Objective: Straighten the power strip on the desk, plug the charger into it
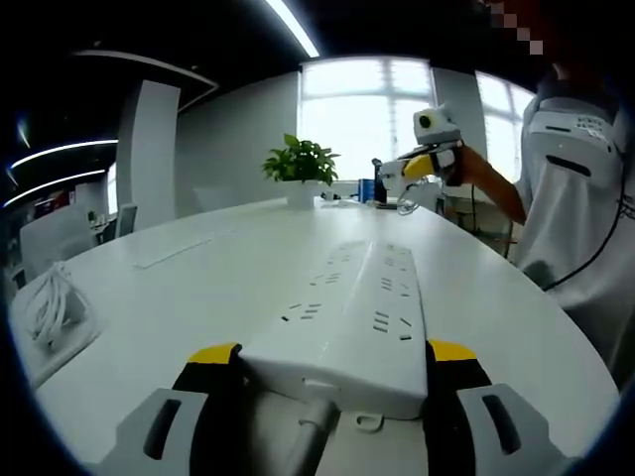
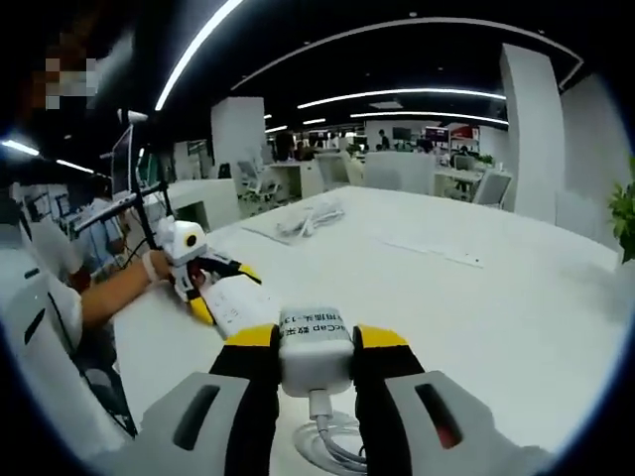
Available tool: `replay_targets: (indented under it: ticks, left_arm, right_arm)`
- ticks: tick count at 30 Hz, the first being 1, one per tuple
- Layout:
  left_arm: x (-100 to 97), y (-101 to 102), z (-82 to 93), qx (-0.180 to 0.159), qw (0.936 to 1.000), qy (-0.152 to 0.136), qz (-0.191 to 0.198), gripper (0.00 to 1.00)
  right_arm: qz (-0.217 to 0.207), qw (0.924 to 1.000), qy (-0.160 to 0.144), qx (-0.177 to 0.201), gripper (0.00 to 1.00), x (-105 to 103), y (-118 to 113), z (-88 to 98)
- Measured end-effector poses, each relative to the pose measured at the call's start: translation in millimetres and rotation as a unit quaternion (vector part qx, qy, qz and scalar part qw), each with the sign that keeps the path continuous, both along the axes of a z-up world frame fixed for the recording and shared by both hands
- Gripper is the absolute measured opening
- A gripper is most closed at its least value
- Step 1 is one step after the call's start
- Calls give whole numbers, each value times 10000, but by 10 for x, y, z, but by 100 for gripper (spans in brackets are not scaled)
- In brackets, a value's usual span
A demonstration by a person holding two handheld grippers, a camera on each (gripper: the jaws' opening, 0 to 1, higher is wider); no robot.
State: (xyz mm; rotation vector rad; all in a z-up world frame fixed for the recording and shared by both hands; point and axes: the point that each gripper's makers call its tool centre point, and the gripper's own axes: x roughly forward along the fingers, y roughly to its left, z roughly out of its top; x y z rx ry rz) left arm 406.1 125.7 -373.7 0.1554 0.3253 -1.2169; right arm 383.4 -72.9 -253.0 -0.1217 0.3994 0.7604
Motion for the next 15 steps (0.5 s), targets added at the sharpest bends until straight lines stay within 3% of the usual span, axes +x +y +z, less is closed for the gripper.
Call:
replay_targets:
  ticks: [11,15]
  left_arm:
    - [-2,5,-3,2,10000,0,33,73]
    - [0,7,-4,2,10000,0,33,73]
  right_arm:
    - [-197,9950,918,-342,27,-118,332,-460]
    - [-436,9920,1102,-442,27,-109,412,-589]
